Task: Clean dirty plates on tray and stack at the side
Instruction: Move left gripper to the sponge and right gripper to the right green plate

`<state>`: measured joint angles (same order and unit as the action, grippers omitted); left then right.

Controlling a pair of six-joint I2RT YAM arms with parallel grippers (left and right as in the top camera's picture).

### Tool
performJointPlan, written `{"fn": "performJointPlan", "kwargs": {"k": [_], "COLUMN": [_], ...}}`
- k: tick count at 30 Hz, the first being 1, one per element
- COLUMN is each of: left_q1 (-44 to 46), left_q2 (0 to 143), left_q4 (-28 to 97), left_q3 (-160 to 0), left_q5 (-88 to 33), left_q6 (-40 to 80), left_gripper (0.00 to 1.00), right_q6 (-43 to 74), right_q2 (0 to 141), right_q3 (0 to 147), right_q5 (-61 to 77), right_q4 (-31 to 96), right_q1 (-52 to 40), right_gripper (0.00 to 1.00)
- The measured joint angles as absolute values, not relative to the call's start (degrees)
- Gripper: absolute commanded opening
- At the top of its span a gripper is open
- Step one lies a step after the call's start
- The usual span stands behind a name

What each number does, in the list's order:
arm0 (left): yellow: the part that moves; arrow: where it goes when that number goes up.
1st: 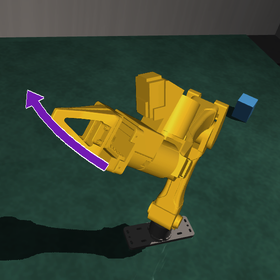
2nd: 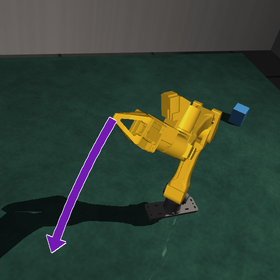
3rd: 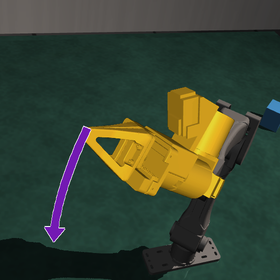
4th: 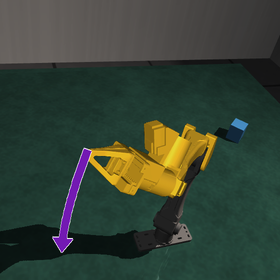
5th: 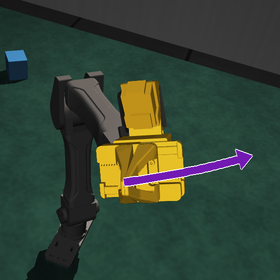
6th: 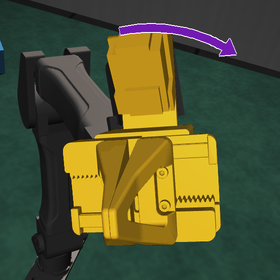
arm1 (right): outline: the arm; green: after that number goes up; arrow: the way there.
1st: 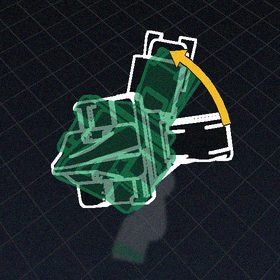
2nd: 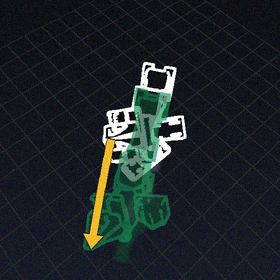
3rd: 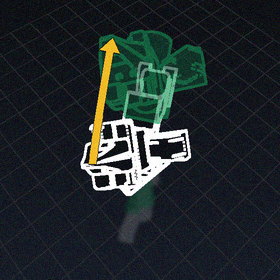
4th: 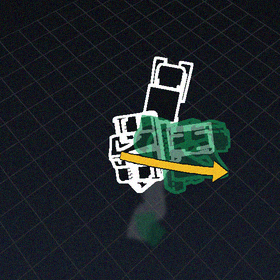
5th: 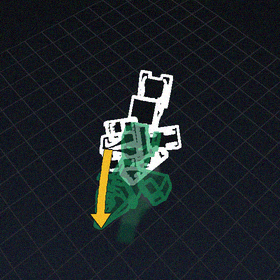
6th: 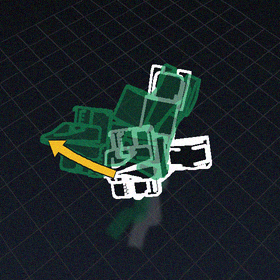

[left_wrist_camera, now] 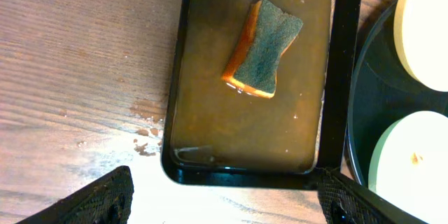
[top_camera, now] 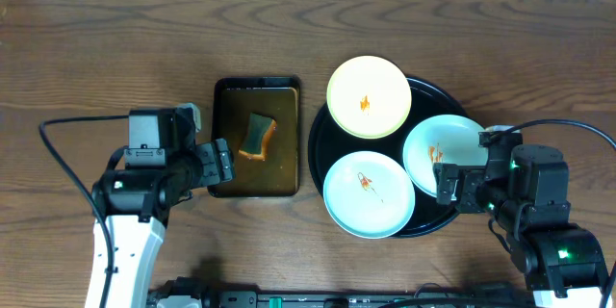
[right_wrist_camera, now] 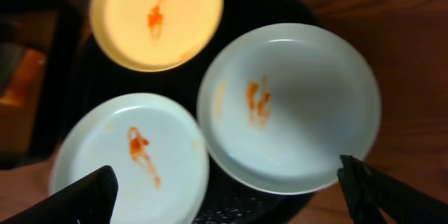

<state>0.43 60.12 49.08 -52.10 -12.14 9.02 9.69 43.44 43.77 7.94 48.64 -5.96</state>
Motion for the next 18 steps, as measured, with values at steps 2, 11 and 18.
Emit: {"fn": "performJointPlan", "kwargs": {"k": [2, 11, 18], "left_q1": [0.4, 1.7, 7.4], "left_q2": [60.6, 63.4, 73.6], "left_q4": [48.3, 40.2, 37.4], "left_q3": [-52.1, -54.9, -59.9], "left_q5": [-12.6, -14.0, -10.1], "left_q6": [9.2, 7.9, 2.5], "left_gripper": [0.85, 0.84, 0.79], "right_q6": [9.9, 10.1, 10.1], "right_q2": [43.4, 43.5, 44.6], "right_q3": [43.8, 43.8, 43.8], "right_q5": [9.5, 12.1, 13.0], "right_q4": [48.6, 47.7, 48.3], "right_q1": [-6.0, -6.0, -6.0], "right_gripper": [0.99, 0.98, 0.97]}}
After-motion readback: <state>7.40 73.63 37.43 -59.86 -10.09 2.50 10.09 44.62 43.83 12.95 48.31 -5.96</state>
